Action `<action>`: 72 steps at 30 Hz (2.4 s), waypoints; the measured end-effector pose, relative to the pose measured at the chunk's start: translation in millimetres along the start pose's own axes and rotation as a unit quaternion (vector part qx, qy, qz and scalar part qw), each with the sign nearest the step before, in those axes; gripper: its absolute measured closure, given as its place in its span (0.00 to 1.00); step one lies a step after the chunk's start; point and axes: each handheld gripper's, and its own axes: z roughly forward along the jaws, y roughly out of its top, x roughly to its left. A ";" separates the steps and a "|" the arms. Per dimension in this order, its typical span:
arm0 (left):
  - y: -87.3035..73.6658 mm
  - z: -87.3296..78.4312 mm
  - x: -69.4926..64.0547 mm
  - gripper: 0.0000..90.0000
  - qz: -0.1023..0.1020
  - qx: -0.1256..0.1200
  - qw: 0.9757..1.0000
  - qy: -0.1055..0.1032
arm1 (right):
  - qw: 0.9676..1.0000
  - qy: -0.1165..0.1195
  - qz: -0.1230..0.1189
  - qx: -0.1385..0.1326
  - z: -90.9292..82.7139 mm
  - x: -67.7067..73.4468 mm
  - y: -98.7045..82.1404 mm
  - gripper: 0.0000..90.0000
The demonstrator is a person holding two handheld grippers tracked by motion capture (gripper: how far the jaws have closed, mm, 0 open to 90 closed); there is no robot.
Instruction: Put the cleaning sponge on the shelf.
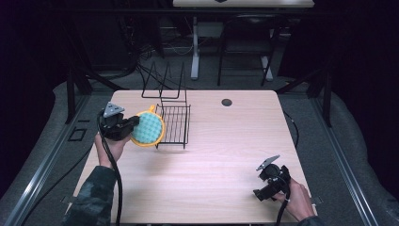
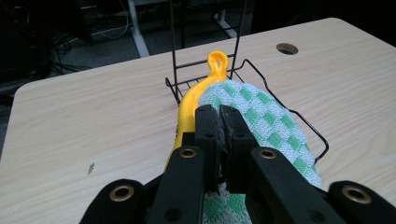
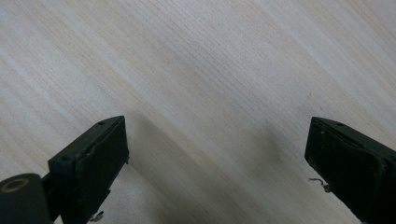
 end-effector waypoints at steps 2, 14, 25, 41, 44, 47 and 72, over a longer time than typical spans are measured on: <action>0.3 2.1 -1.4 0.97 0.002 -0.001 1.000 0.001 | 1.000 -0.002 -0.001 -0.001 0.4 -0.1 -0.2 0.06; 2.8 18.6 -9.6 0.97 0.009 -0.004 1.000 0.003 | 1.000 0.000 0.002 -0.003 1.5 0.4 -0.4 0.07; 1.7 38.1 -16.8 0.97 0.000 -0.007 1.000 0.009 | 1.000 0.001 0.000 0.002 -0.1 -0.4 -0.6 0.07; -7.4 65.7 -21.7 0.97 -0.017 -0.014 0.999 0.030 | 1.000 0.004 -0.001 0.002 1.2 -0.6 -0.7 0.08; -9.3 72.0 -23.2 0.97 -0.022 -0.013 0.999 0.026 | 1.000 0.004 -0.001 0.002 1.0 -0.7 -0.5 0.08; -12.5 79.7 -25.7 0.97 -0.029 -0.012 0.999 0.025 | 1.000 0.004 -0.001 0.002 1.0 -0.4 -0.4 0.08; -27.5 121.7 -29.8 0.97 -0.038 0.039 0.998 0.042 | 1.000 0.004 0.001 0.002 1.4 -1.0 0.4 0.08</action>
